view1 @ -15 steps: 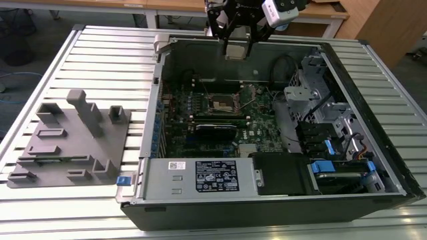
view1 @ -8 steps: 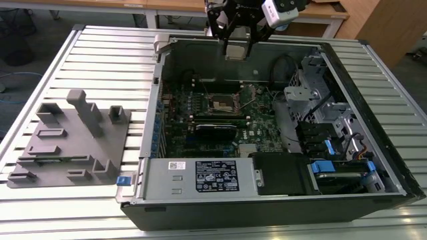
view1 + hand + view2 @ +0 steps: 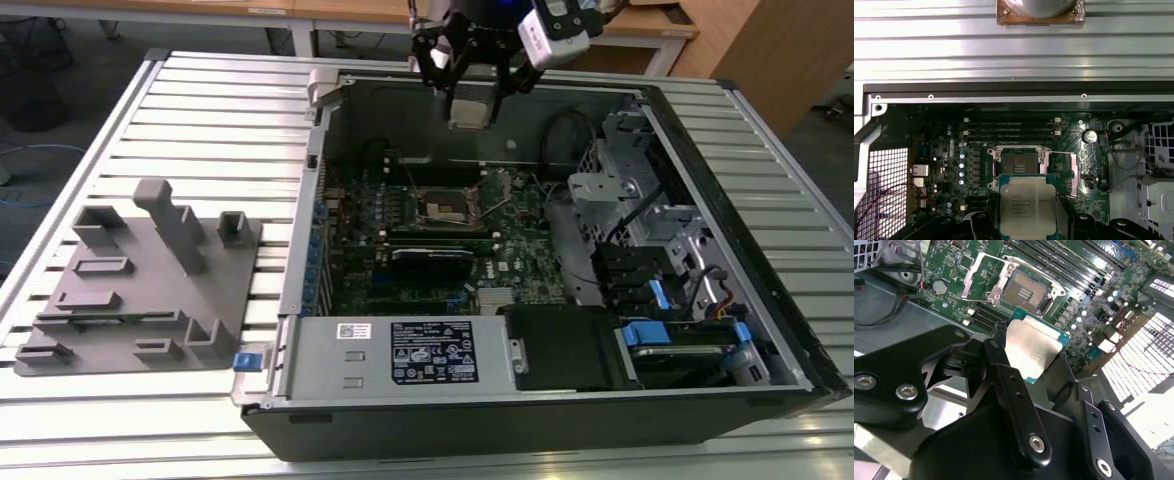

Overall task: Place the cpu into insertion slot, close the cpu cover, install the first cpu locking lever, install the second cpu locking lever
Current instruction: 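Place the cpu into insertion slot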

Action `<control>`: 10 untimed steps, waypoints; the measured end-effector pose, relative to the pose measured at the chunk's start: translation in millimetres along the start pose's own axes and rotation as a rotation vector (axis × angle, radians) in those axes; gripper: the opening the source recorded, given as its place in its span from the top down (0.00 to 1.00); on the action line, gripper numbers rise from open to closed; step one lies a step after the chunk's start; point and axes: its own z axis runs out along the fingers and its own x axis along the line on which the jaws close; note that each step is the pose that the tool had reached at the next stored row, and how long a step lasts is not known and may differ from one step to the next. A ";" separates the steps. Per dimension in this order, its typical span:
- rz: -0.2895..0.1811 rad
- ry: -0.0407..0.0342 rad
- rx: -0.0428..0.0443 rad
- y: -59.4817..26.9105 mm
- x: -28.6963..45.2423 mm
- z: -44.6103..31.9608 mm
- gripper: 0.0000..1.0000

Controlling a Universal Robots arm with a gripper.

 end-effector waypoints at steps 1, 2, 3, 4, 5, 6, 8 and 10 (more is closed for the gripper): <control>0.000 -0.0006 0.0000 -0.2 0.0 1.6 0.46; 0.000 -0.0016 -0.0001 -0.3 0.1 3.0 0.46; 0.000 -0.0025 -0.0002 -0.4 0.1 3.9 0.46; 0.000 -0.0032 -0.0001 -0.5 0.1 4.5 0.46; -0.001 -0.0037 0.0000 -0.5 0.1 4.9 0.46; -0.001 -0.0037 0.0000 -0.5 0.1 5.1 0.46; -0.001 -0.0039 -0.0001 -0.6 0.2 5.3 0.46; -0.001 -0.0038 -0.0001 -0.6 0.2 5.4 0.46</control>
